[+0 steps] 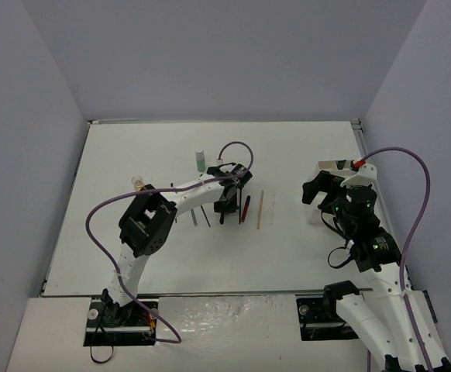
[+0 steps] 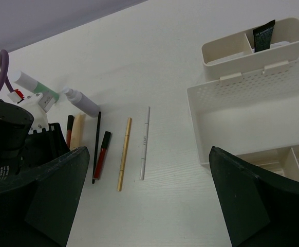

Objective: Organize the makeup

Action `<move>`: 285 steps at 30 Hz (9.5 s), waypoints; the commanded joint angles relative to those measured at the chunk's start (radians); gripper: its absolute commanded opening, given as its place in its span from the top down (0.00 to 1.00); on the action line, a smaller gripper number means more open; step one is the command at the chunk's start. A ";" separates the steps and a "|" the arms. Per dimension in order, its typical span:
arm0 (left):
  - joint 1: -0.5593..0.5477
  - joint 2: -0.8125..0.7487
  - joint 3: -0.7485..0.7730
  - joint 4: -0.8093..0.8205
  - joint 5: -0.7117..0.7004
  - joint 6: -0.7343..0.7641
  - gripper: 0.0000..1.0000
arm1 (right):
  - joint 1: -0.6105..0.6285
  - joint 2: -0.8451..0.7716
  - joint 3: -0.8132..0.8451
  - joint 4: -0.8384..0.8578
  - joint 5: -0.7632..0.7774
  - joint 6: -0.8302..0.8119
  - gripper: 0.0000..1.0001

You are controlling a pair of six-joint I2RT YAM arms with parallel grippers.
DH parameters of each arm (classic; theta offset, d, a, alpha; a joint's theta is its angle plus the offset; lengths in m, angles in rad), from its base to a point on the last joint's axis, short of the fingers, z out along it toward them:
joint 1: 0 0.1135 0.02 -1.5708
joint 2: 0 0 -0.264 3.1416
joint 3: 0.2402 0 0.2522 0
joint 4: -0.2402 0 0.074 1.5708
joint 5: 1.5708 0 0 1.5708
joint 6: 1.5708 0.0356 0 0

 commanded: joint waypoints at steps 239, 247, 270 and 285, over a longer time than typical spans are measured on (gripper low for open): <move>0.430 -1.205 -0.599 0.022 -0.049 0.529 0.03 | 0.182 0.719 0.399 0.228 0.349 -0.118 1.00; 0.430 -1.213 -0.601 0.024 -0.056 0.529 0.03 | 0.015 0.527 0.246 0.629 0.304 -0.263 1.00; 0.435 -1.202 -0.600 0.030 -0.044 0.531 0.03 | -0.114 0.783 0.144 1.078 0.387 -0.388 1.00; 0.437 -1.212 -0.604 0.039 -0.037 0.533 0.03 | -0.122 0.819 0.037 1.112 0.392 -0.353 1.00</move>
